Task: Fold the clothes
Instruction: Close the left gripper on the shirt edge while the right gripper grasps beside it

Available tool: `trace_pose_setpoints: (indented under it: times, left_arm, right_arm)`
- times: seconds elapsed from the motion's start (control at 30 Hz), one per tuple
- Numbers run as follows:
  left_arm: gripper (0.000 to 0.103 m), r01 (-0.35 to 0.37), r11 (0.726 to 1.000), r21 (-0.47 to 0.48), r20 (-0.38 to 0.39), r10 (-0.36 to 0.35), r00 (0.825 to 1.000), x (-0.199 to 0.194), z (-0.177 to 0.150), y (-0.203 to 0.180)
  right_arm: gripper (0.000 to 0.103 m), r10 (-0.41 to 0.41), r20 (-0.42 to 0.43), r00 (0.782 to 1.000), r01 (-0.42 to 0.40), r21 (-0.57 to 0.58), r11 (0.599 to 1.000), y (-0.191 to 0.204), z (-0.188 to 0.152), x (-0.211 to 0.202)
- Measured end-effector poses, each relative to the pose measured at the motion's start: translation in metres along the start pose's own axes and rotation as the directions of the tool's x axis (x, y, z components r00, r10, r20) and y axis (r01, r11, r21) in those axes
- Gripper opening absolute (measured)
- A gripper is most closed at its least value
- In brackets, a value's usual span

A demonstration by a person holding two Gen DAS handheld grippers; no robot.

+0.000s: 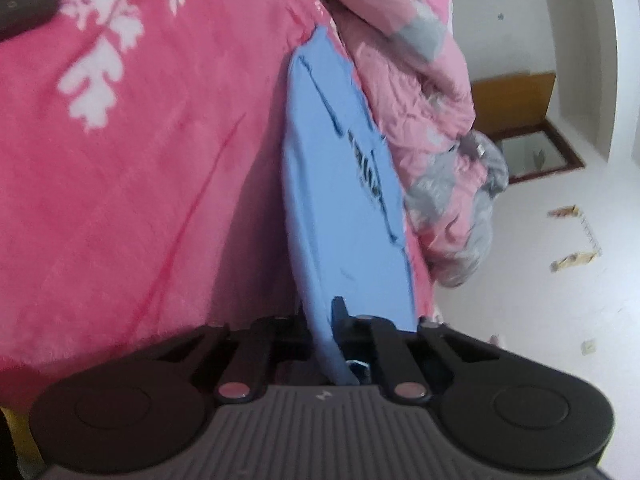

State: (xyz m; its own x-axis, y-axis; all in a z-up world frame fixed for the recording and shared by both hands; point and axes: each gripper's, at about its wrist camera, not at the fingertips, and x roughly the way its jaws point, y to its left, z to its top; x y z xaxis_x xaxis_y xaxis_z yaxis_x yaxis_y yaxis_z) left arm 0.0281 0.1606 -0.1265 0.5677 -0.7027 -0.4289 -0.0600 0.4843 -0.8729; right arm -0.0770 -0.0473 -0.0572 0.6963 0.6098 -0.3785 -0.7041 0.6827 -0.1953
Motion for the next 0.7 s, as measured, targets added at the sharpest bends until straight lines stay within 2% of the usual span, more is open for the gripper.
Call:
trace_pose_setpoints:
  times: [0.07,0.13,0.2,0.27,0.33,0.4,0.47,0.53,0.6,0.7]
  left_arm:
    - [0.007,-0.024,0.999,0.027,0.005,0.024,1.0,0.001,-0.002,-0.002]
    - [0.007,-0.054,0.997,0.052,0.007,0.053,0.999,0.002,-0.002,-0.003]
    - [0.006,-0.084,0.994,0.068,0.007,0.084,0.996,0.003,-0.003,-0.002]
    - [0.006,-0.087,0.994,0.068,0.007,0.087,0.996,0.001,-0.005,-0.002]
    - [0.006,-0.093,0.993,0.074,0.012,0.092,0.996,0.0,-0.006,-0.002]
    - [0.006,-0.109,0.99,0.094,0.018,0.108,0.994,-0.001,-0.008,-0.004]
    - [0.006,-0.129,0.984,0.122,0.024,0.127,0.992,0.0,-0.009,-0.008]
    - [0.006,-0.143,0.98,0.14,0.029,0.141,0.99,0.0,-0.011,-0.011]
    - [0.006,-0.155,0.976,0.154,0.034,0.152,0.988,0.0,-0.012,-0.013]
    - [0.006,-0.168,0.971,0.169,0.038,0.164,0.986,-0.002,-0.014,-0.016]
  right_arm:
    - [0.014,0.016,0.002,1.0,-0.016,0.064,0.998,-0.012,-0.004,-0.012]
    - [0.034,0.007,-0.003,1.0,-0.007,0.164,0.986,-0.032,-0.014,-0.031]
    - [0.041,-0.068,-0.028,0.997,0.073,0.285,0.956,-0.062,-0.03,-0.057]
    - [0.043,-0.161,-0.066,0.985,0.174,0.406,0.897,-0.096,-0.049,-0.085]
    - [0.044,-0.29,-0.116,0.95,0.306,0.529,0.791,-0.14,-0.076,-0.116]
    - [0.044,-0.403,-0.176,0.898,0.416,0.638,0.648,-0.181,-0.1,-0.152]
    - [0.044,-0.472,-0.221,0.853,0.469,0.72,0.511,-0.213,-0.124,-0.182]
    - [0.044,-0.501,-0.267,0.823,0.495,0.769,0.403,-0.237,-0.146,-0.2]
    - [0.044,-0.484,-0.303,0.821,0.494,0.801,0.336,-0.251,-0.165,-0.204]
    - [0.042,-0.431,-0.299,0.851,0.43,0.868,0.247,-0.263,-0.192,-0.205]
